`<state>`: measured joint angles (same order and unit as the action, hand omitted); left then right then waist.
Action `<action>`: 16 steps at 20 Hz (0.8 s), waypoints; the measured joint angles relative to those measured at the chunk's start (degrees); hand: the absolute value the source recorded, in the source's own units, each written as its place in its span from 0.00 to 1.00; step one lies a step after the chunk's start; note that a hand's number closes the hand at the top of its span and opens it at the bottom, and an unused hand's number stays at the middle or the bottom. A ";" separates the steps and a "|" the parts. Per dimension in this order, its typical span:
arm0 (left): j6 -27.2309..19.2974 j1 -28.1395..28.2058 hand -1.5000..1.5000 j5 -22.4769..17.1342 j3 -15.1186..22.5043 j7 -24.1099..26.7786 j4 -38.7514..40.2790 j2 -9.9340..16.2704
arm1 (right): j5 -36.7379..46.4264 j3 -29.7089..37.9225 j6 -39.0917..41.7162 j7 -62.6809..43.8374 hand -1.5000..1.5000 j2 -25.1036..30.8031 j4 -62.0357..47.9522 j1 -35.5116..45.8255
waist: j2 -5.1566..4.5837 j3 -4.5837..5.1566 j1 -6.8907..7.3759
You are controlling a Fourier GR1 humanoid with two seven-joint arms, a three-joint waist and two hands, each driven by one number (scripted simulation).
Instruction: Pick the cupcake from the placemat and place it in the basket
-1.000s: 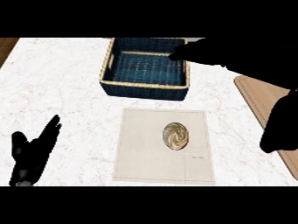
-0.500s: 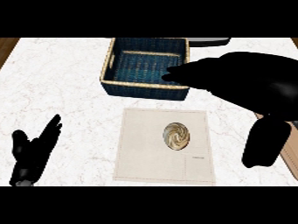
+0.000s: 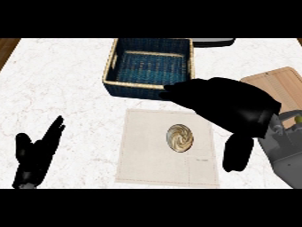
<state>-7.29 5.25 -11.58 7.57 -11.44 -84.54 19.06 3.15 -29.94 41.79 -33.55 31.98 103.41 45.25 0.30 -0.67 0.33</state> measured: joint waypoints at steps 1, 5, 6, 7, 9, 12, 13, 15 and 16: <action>-0.02 0.03 0.50 0.29 0.08 0.26 0.07 -0.16 | 1.71 -0.66 -0.17 0.84 0.00 -0.20 -0.25 -0.71 | 0.00 -0.01 0.02; 0.44 0.29 0.50 0.40 -0.13 0.44 -0.32 -0.37 | 7.76 -3.82 -1.73 3.57 0.00 -2.18 -2.39 -3.41 | -0.01 -0.05 0.19; 0.42 -0.01 0.50 0.55 -0.08 -0.08 -0.11 -0.47 | 8.78 -3.86 -1.89 4.56 0.00 -2.41 -3.24 -3.58 | -0.02 -0.05 0.17; 0.45 0.18 0.50 0.51 -0.18 -0.24 -0.49 -0.53 | 9.81 -3.88 -2.15 5.62 0.00 -2.46 -3.83 -4.11 | -0.02 -0.03 0.18; 0.77 -0.01 0.50 0.43 -0.56 -0.31 0.01 -0.61 | 11.71 -4.02 -2.57 7.64 0.00 -2.86 -4.98 -4.83 | -0.01 -0.03 0.13; 1.07 0.49 0.50 0.56 -0.86 -0.55 -0.73 -0.49 | 15.19 -5.17 -4.52 10.22 0.00 -4.41 -6.95 -6.49 | 0.00 -0.01 0.18; 0.78 0.43 0.50 1.05 -0.54 -0.37 -0.53 -0.95 | 16.33 -5.69 -5.35 10.89 0.00 -4.98 -7.30 -7.16 | 0.00 -0.03 0.11; 0.48 -0.27 0.50 1.39 -0.39 -0.63 0.26 -1.77 | 18.35 -6.28 -6.27 11.82 0.00 -5.84 -8.03 -7.88 | 0.05 -0.09 0.00; 0.82 -0.06 0.50 1.43 -0.59 0.25 0.49 -1.75 | 19.41 -6.71 -6.89 12.55 0.00 -6.30 -8.74 -8.26 | 0.07 -0.13 0.04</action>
<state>-6.46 5.18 -10.15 6.98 -11.19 -84.06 17.31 22.56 -36.65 34.89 -21.00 25.68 94.67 36.98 0.37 -0.80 0.38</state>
